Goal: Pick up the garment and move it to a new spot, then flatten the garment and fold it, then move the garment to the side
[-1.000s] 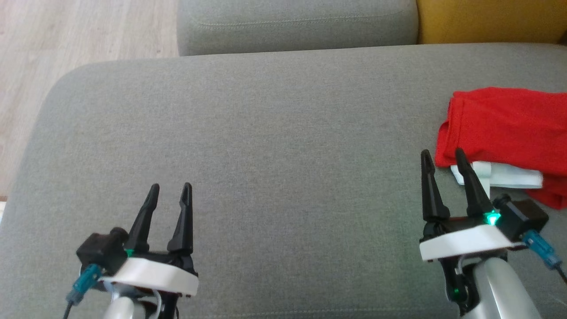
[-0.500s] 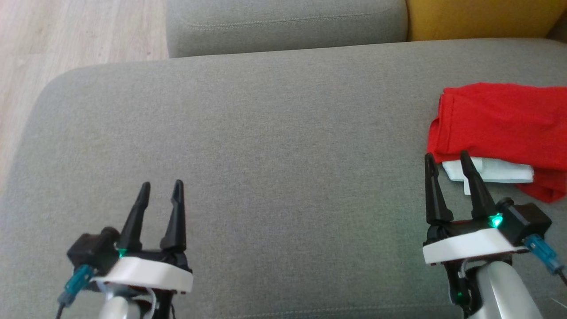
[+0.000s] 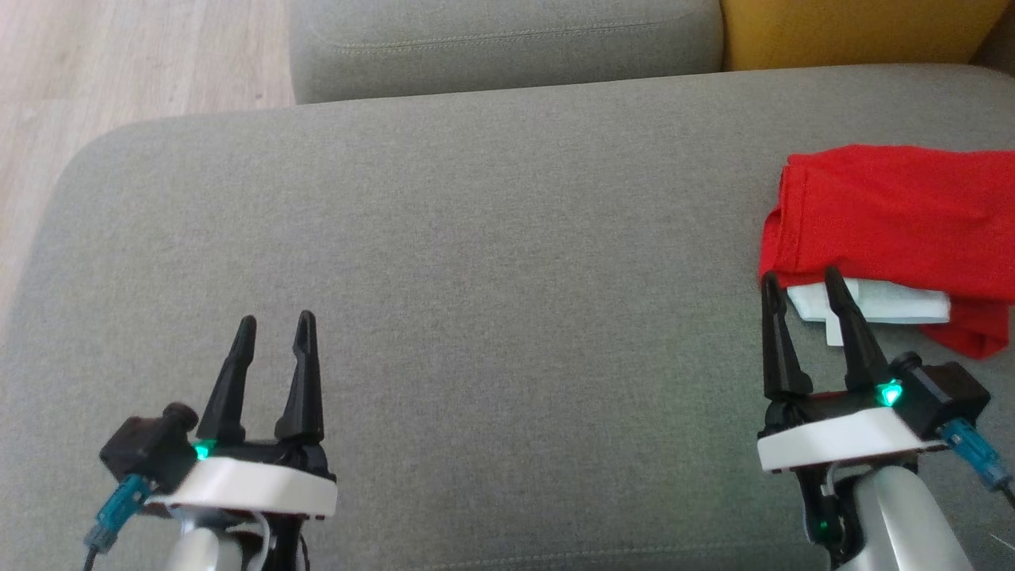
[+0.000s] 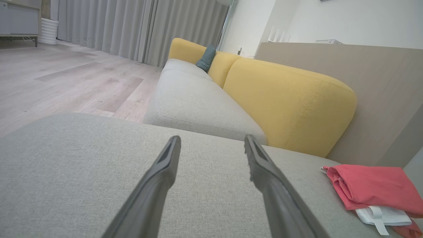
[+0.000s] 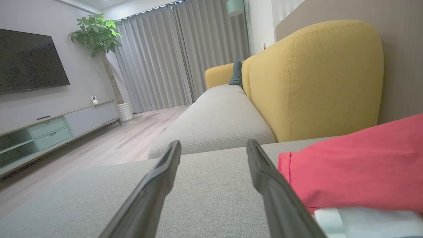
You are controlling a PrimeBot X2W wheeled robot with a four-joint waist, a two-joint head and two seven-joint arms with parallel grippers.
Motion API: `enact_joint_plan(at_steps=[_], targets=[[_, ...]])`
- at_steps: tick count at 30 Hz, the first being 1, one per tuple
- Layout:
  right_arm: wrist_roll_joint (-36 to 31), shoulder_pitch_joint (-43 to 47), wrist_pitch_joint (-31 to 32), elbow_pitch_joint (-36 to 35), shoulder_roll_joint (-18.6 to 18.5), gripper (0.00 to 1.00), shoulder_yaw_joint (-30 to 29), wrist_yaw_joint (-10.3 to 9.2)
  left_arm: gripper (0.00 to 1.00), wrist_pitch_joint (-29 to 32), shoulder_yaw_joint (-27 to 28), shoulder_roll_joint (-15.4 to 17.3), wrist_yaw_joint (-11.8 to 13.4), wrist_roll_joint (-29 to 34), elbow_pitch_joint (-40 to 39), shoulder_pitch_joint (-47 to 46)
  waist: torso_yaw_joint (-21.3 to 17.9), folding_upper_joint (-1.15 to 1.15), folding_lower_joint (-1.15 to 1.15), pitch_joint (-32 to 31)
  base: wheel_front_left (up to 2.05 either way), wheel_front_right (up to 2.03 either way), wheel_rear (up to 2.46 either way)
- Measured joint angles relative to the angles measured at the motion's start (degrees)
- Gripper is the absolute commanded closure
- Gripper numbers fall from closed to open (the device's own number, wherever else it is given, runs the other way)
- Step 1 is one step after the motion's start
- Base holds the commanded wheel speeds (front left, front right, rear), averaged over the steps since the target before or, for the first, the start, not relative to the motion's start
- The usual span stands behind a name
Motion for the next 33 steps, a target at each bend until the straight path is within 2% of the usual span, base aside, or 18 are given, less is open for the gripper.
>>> enact_joint_plan(at_steps=[5,6,11,33], targets=[[0.0,0.0,0.0,0.0,0.0,0.0,0.0,0.0,0.0,0.0,0.0,0.0,0.0,-0.8,0.0,0.8,0.0,0.0,0.0,0.0,0.0,0.0,0.0],[0.0,0.0,0.0,0.4,0.0,1.0,0.1,0.0,1.0,0.0,0.0,0.0,0.0,-1.0,0.4,1.0,0.0,0.0,0.0,0.0,0.0,0.0,0.0],[0.4,2.5,0.3,4.4,0.2,1.0,0.4,0.0,1.0,0.1,-0.2,0.0,0.0,-1.5,4.7,3.4,0.1,0.0,0.0,0.0,0.0,0.0,0.0],[15.1,3.1,3.1,4.5,0.1,1.0,-0.8,0.0,1.0,3.3,0.3,0.0,0.0,-14.5,5.9,3.1,0.3,0.0,0.0,-0.4,0.0,0.0,0.0]])
